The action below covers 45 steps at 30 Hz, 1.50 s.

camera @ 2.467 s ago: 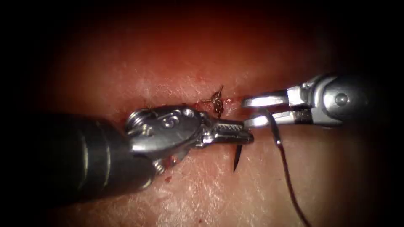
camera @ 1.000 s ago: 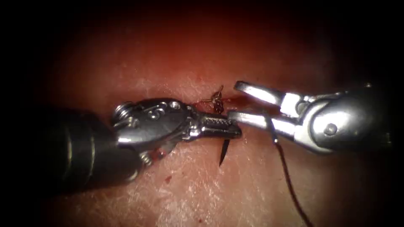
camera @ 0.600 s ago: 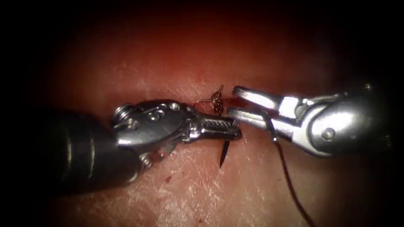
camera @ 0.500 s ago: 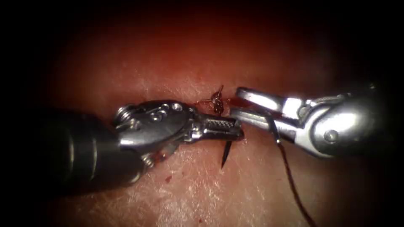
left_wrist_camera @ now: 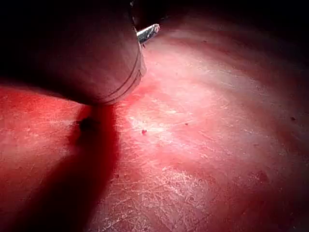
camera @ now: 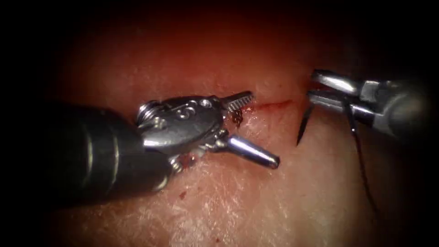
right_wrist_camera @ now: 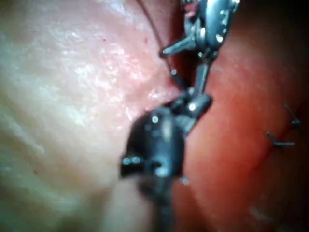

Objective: Wound Closure

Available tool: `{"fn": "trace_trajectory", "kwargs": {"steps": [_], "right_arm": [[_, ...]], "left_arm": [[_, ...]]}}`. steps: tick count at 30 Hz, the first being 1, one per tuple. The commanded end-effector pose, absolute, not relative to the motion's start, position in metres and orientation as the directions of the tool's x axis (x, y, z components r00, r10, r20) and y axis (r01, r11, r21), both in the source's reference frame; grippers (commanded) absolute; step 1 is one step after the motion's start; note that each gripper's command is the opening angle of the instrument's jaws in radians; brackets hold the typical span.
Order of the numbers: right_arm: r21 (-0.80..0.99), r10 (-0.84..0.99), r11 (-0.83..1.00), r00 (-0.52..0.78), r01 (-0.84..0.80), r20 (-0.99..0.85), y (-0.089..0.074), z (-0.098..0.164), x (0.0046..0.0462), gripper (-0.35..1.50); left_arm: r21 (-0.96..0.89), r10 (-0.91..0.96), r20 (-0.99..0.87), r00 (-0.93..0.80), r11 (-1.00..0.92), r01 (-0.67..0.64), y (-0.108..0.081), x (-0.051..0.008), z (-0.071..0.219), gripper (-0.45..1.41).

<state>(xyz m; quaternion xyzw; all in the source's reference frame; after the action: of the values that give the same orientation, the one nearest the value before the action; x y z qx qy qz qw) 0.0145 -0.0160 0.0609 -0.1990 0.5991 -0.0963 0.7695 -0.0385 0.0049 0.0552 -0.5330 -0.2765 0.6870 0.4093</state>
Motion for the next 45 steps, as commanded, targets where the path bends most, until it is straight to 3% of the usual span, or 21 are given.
{"fn": "trace_trajectory", "kwargs": {"steps": [1,2,6,27,45], "right_arm": [[-0.444,-0.412,0.892,0.256,-0.081,-0.874,-0.015,0.062,0.0147,-0.35],[-0.444,-0.412,0.892,0.256,-0.081,-0.874,-0.015,0.062,0.0147,-0.35],[-0.514,-0.49,0.854,0.207,-0.08,-0.847,-0.015,0.064,0.0144,-0.35],[-0.571,-0.568,0.816,0.062,-0.086,-0.821,-0.014,0.067,0.0212,-0.35],[-0.622,-0.617,0.782,0.092,-0.042,-0.782,-0.015,0.069,0.0201,-0.35]], "left_arm": [[-0.813,0.854,-0.509,-0.104,-0.517,-0.269,0.005,-0.0393,0.056,1.12],[-0.813,0.854,-0.509,-0.104,-0.517,-0.269,0.005,-0.0393,0.056,1.12],[-0.792,0.842,-0.518,-0.152,-0.539,-0.288,0.003,-0.0405,0.06,0.8],[-0.803,0.855,-0.479,-0.199,-0.518,-0.295,0.001,-0.041,0.068,0.65],[-0.808,0.857,-0.473,-0.204,-0.514,-0.286,0.001,-0.0403,0.067,0.54]]}}
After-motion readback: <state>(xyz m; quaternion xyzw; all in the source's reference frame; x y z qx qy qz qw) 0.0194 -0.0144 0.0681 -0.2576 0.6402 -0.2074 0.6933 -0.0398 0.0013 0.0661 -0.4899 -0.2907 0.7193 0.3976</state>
